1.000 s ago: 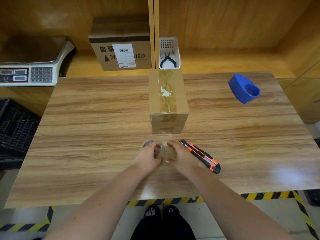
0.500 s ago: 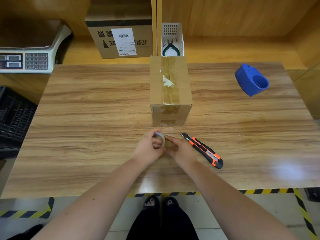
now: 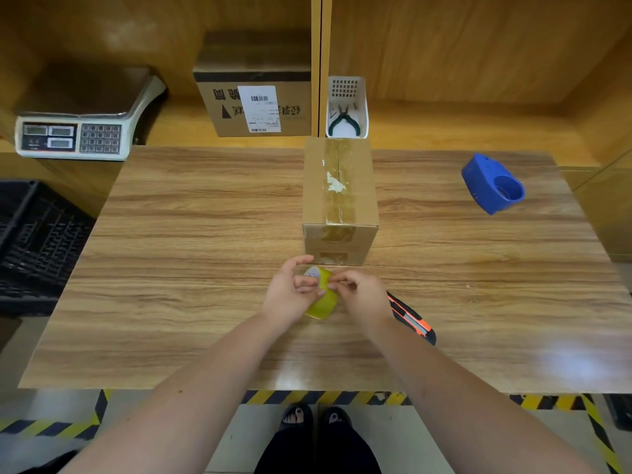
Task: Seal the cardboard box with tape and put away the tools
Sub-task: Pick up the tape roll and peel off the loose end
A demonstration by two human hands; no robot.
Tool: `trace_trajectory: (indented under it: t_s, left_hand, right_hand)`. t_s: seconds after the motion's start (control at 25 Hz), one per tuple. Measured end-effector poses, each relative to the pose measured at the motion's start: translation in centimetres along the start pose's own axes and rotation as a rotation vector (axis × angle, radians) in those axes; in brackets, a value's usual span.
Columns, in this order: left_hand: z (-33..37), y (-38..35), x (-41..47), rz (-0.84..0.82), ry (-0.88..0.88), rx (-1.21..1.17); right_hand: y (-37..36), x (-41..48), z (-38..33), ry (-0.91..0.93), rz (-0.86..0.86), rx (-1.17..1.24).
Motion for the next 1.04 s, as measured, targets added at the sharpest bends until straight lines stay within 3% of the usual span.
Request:
trace_trajectory:
  t_s: [0.16, 0.36, 0.8, 1.04]
  left_hand:
    - [1.0, -0.1, -0.4, -0.009, -0.019, 0.039]
    - [3.4, -0.2, -0.9, -0.098, -0.154, 0.306]
    - [13.5, 2.7, -0.8, -0.037, -0.400, 0.336]
    - [22.8, 2.6, 0.0, -0.168, -0.570, 0.380]
  right_hand:
    - [0.7, 0.4, -2.2, 0.145, -0.031, -0.120]
    - [1.8, 0.0, -5.1, 0.324, -0.054, -0.313]
    - [7.4, -0.9, -15.3, 0.453, -0.090, -0.267]
    - [12.1, -2.5, -23.8, 0.689, 0.080, -0.365]
Point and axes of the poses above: each hand's wrist, its own x-axis towards the middle knuckle, its own y-axis out of the back of the hand, z = x × y, the point moved 6 cm from there along x, towards the middle knuckle, and after that the axes turned 11 degrees about -y, right-handed, at the moved point
